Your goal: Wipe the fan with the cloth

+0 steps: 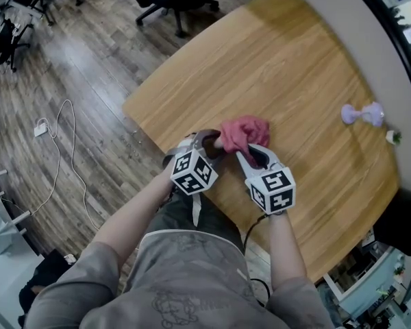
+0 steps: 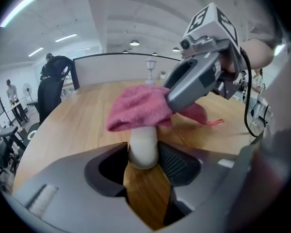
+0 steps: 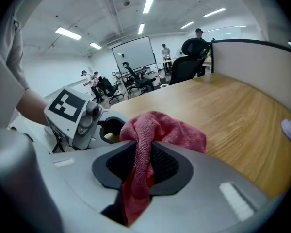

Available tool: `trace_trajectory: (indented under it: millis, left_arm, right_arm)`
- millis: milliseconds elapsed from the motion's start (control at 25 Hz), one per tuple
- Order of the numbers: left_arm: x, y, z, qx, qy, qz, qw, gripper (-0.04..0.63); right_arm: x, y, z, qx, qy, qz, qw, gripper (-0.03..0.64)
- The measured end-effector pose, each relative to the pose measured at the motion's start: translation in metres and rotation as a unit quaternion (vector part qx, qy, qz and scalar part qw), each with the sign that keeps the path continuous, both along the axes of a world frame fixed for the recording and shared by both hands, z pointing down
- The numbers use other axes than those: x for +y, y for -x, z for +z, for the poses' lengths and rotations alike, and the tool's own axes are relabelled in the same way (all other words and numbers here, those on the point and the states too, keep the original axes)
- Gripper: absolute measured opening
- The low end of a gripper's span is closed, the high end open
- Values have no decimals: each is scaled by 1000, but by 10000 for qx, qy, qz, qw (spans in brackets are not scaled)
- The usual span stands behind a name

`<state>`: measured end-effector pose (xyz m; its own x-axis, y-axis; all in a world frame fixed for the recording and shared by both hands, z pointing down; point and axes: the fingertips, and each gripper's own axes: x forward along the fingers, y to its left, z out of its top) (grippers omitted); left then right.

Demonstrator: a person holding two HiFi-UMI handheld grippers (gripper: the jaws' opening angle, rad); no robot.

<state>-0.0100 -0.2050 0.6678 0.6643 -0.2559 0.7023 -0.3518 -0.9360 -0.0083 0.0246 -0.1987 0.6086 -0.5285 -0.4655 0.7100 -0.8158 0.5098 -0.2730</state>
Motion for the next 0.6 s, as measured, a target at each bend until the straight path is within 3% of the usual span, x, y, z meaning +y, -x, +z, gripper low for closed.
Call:
trace_trajectory:
  millis: [160,280,440,600]
  left_arm:
    - [0,2,-1,-7,26,14,10000,196]
    - [0,1,-1,-2,19,31,10000,196]
    - [1,0,0,6,-23,61,10000,196]
    - [2,-1,0,12,-62,83,9999,196]
  right_arm:
    - [-17,-41,-4,235,-183,879,9957,94]
    - [-26,-54,-3,391,-304,1223,9913,94]
    - [-27,-27,-1,472,-426,1026,9927,95]
    - [-19,13,0,167,-338,546,9978,95]
